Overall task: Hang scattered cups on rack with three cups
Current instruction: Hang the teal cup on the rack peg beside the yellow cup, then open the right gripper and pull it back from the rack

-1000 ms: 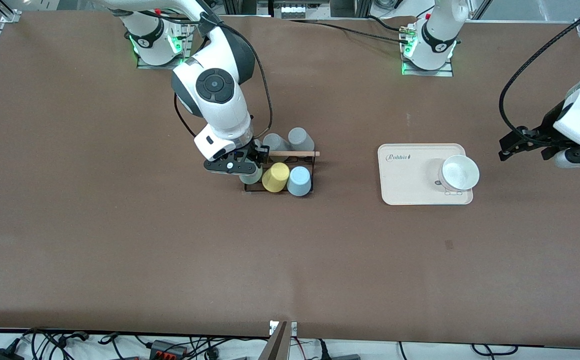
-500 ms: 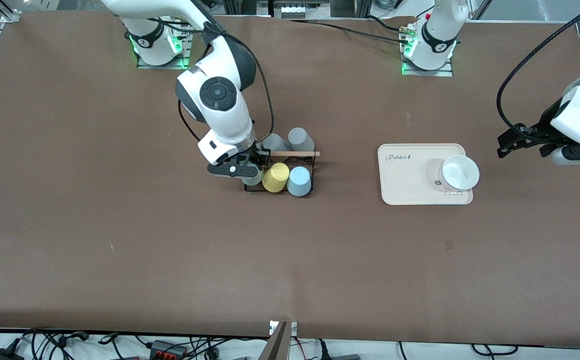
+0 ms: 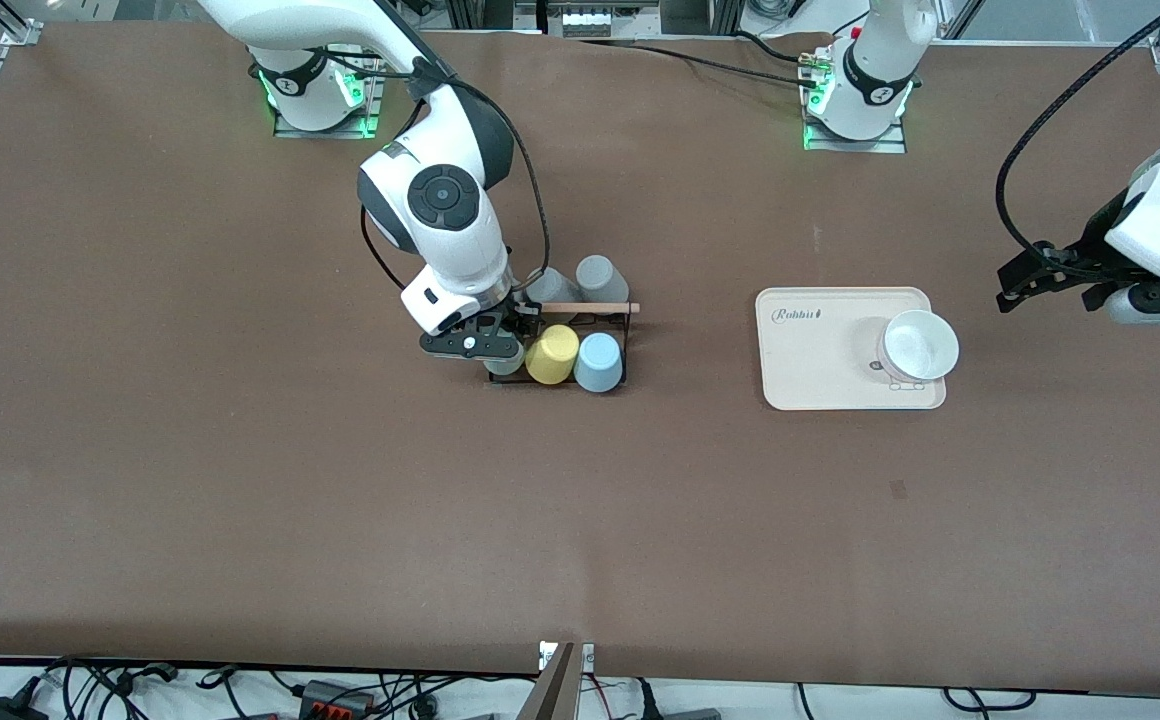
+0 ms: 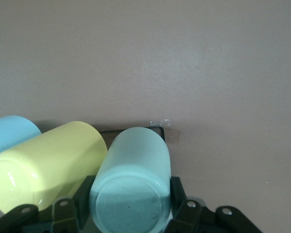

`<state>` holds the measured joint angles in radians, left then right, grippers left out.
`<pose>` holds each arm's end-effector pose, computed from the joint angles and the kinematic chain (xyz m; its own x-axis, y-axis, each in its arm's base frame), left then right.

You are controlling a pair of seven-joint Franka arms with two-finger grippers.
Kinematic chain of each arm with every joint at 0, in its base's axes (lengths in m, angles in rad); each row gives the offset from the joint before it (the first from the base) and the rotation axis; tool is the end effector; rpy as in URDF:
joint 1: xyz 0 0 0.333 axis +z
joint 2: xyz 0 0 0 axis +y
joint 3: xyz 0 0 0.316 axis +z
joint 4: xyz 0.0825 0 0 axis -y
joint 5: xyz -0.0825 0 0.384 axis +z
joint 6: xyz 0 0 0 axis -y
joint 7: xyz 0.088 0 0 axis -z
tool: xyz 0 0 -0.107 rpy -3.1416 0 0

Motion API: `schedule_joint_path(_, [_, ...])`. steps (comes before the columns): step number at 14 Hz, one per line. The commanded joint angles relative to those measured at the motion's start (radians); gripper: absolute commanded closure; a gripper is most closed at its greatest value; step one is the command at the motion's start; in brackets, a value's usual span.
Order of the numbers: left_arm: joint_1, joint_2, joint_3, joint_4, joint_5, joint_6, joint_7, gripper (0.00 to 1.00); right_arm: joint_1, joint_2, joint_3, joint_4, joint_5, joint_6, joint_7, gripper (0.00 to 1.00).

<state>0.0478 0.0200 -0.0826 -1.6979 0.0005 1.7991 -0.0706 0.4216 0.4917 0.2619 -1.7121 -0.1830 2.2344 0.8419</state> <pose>0.5768 -0.0196 0.5731 0.9961 0.0359 0.0809 0.0355 -0.9993 0.0069 0.5358 0.4059 0.3172 0.9952 -0.0821 0.0534 -0.0812 -0.9965 -0.0193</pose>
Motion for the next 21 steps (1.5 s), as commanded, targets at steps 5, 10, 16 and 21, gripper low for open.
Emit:
schedule_joint_path(5, [-0.054,-0.011,0.037,-0.002,0.012,0.0,0.006,0.0,0.008,-0.002,-0.004,-0.006,-0.01,0.01,0.003,0.0])
schedule_joint_path(10, [-0.059,-0.009,0.05,0.001,0.012,0.002,0.006,0.0,-0.004,-0.045,-0.004,0.003,-0.003,-0.005,-0.021,0.0])
schedule_joint_path(16, [-0.056,-0.011,0.049,0.001,0.012,-0.003,0.006,0.0,-0.125,-0.258,0.0,0.005,0.055,-0.212,-0.144,0.0])
schedule_joint_path(21, [-0.043,-0.014,0.052,0.0,0.004,-0.01,0.008,0.0,-0.416,-0.435,-0.006,0.015,0.16,-0.421,-0.412,0.0])
